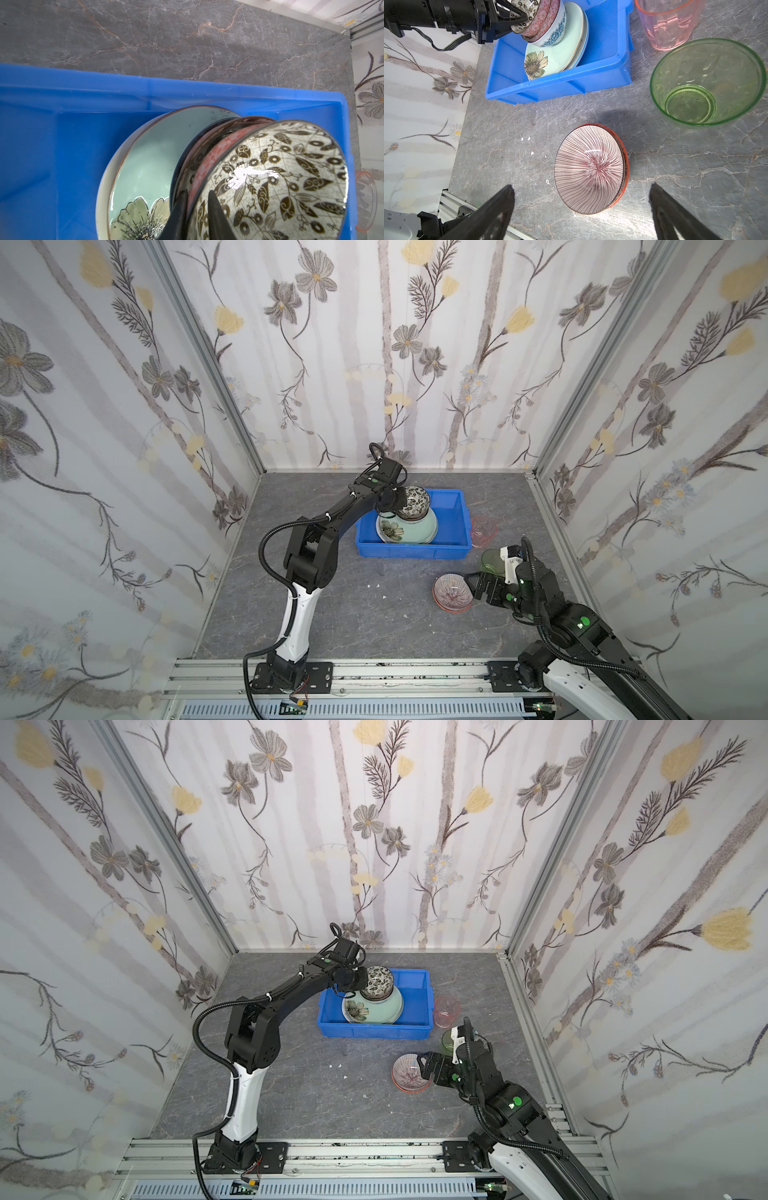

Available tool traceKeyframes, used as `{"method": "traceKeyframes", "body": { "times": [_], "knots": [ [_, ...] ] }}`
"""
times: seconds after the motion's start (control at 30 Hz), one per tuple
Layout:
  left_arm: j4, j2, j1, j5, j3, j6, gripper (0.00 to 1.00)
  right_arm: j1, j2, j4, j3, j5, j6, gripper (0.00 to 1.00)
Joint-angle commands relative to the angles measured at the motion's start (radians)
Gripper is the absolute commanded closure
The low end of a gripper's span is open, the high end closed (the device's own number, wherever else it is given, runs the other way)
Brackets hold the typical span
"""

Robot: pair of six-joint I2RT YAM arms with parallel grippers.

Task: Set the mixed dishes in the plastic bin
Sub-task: 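Lower the leaf bowl onto the bowls in the bin with the left gripper, then open the left gripper to release the leaf bowl and lift away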

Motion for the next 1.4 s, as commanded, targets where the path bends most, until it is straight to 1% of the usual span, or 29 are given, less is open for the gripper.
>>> {"method": "traceKeyframes", "body": {
  "times": [0.0, 0.2, 0.53, 0.73, 0.9, 1.1, 1.37],
  "knots": [
    [0.01, -0.019, 0.0, 0.001, -0.003, 0.0, 0.77, 0.0, 0.0, 0.019, 0.005, 0.002, 0.006, 0.0],
    [0.01, -0.032, 0.0, 0.01, -0.012, -0.001, 0.73, 0.0, -0.002, 0.018, 0.006, 0.001, 0.004, 0.0],
    [0.01, -0.061, -0.001, 0.015, -0.052, -0.003, 0.7, -0.002, -0.003, 0.016, 0.008, -0.003, 0.001, 0.0],
    [0.011, -0.093, -0.002, 0.017, -0.104, -0.006, 0.62, -0.003, 0.0, 0.016, 0.011, -0.003, -0.002, 0.0],
    [0.011, -0.132, -0.004, 0.01, -0.147, -0.01, 0.59, -0.004, 0.001, 0.016, 0.011, -0.004, -0.004, 0.0],
    [0.01, -0.166, -0.008, 0.005, -0.168, -0.012, 0.59, -0.004, 0.005, 0.018, 0.013, -0.003, -0.004, 0.0],
    [0.011, -0.14, -0.008, 0.008, -0.169, -0.009, 0.68, -0.005, 0.002, 0.015, 0.012, -0.004, -0.002, 0.0]
  ]
}}
